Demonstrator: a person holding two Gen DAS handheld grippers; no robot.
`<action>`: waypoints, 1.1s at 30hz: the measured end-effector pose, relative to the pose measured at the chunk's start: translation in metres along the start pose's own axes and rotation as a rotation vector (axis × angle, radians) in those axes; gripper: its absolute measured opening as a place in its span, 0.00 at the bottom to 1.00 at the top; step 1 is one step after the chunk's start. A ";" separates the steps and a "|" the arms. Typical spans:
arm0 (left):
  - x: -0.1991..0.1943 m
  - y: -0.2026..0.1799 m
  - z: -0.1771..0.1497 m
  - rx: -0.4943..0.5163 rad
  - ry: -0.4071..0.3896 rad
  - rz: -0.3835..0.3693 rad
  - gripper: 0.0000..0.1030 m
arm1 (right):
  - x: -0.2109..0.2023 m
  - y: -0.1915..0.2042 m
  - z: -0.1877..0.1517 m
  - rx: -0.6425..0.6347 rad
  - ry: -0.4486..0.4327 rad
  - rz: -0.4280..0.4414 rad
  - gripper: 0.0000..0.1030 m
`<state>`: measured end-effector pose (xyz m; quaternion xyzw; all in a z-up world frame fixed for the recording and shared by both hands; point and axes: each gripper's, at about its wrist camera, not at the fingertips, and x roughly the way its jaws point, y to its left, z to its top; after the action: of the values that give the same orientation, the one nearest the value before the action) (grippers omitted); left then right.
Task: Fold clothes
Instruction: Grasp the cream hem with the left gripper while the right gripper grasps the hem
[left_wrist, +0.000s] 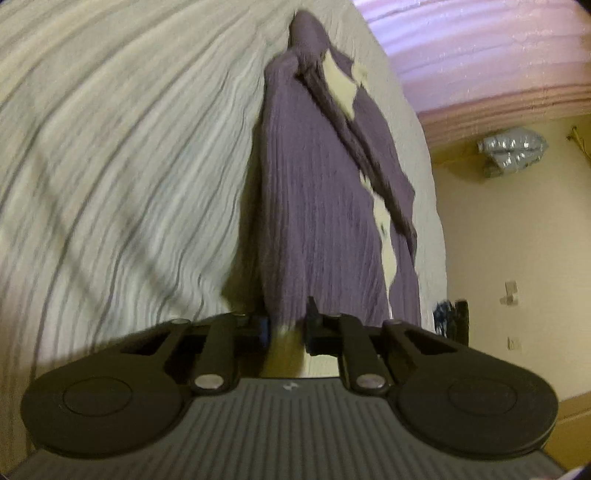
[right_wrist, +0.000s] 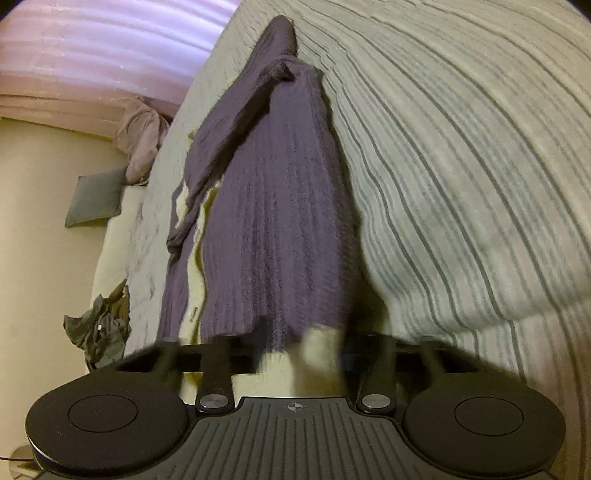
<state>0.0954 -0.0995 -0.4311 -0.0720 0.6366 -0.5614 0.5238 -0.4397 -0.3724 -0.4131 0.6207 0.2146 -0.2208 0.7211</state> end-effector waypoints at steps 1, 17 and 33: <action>0.000 0.000 -0.001 0.002 0.007 -0.001 0.11 | 0.003 -0.004 -0.002 0.024 0.016 0.001 0.14; -0.038 -0.031 -0.012 0.099 -0.078 -0.087 0.04 | -0.035 0.029 -0.012 -0.045 -0.091 0.053 0.06; -0.145 -0.031 -0.113 -0.009 -0.090 -0.030 0.04 | -0.100 0.054 -0.113 -0.002 0.050 0.084 0.06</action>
<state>0.0596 0.0600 -0.3420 -0.1088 0.6138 -0.5625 0.5431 -0.4927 -0.2485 -0.3269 0.6337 0.2063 -0.1745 0.7248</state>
